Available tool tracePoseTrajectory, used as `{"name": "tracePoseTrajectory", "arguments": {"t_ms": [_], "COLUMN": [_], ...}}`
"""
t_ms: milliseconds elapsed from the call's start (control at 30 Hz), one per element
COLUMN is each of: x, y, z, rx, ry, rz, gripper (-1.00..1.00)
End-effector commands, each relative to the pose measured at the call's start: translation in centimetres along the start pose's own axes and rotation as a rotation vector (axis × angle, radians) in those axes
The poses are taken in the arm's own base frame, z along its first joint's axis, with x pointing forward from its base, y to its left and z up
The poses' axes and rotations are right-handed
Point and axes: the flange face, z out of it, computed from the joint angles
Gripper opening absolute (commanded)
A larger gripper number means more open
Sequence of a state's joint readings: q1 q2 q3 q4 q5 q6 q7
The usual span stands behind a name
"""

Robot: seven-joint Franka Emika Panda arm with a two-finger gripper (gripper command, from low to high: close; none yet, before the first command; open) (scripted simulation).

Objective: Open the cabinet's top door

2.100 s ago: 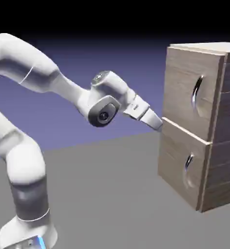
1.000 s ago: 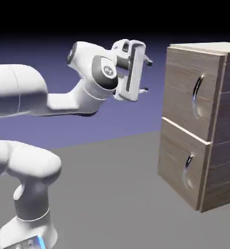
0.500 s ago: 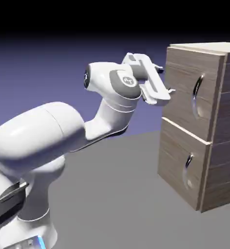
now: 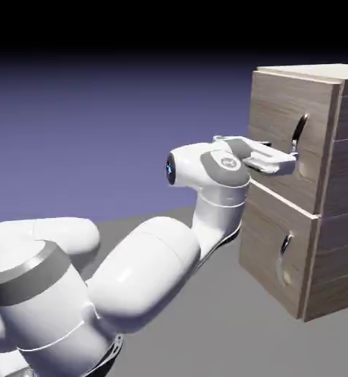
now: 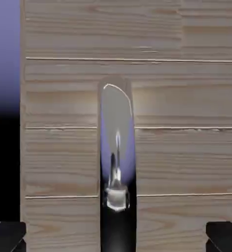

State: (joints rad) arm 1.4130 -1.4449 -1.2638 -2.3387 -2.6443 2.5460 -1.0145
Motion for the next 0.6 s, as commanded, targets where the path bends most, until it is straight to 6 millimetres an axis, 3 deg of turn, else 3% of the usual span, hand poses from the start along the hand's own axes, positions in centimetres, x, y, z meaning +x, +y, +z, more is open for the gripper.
{"name": "tracePoseTrajectory", "arguments": {"t_ms": [0, 67, 100, 300, 567], "x": [0.0, 0.1, 0.1, 1.4, 1.5], "y": [0.0, 0.0, 0.0, 1.2, 0.8], "z": [1.2, 2.6, 2.6, 0.1, 0.9], "rx": [0.000, 0.001, 0.001, 0.067, 0.017], "ry": [0.000, 0.000, 0.000, -0.094, -0.120], "rz": [0.000, -0.001, -0.001, 0.000, 0.005], "gripper": [1.00, 1.00, -1.00, -1.00, -1.00]}}
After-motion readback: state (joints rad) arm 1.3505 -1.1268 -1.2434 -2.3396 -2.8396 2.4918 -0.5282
